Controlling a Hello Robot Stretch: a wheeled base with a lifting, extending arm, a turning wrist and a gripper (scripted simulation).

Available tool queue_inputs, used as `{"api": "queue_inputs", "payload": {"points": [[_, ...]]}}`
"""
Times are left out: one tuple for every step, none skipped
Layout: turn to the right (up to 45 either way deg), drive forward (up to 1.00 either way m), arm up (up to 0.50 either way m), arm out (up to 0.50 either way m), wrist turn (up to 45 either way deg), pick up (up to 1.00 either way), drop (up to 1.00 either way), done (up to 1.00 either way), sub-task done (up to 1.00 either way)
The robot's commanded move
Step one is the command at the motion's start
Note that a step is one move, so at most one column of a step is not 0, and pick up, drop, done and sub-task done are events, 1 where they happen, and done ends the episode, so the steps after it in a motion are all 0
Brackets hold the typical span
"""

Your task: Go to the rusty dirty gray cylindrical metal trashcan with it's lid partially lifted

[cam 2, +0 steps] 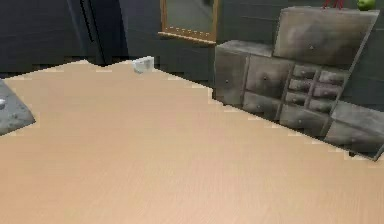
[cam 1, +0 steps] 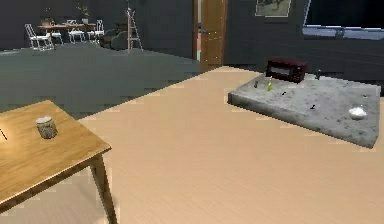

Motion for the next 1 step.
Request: {"api": "queue_inputs", "payload": {"points": [[36.0, 0.00, 0.00, 0.00, 0.0, 0.00, 0.00, 0.00, 0.00]]}}
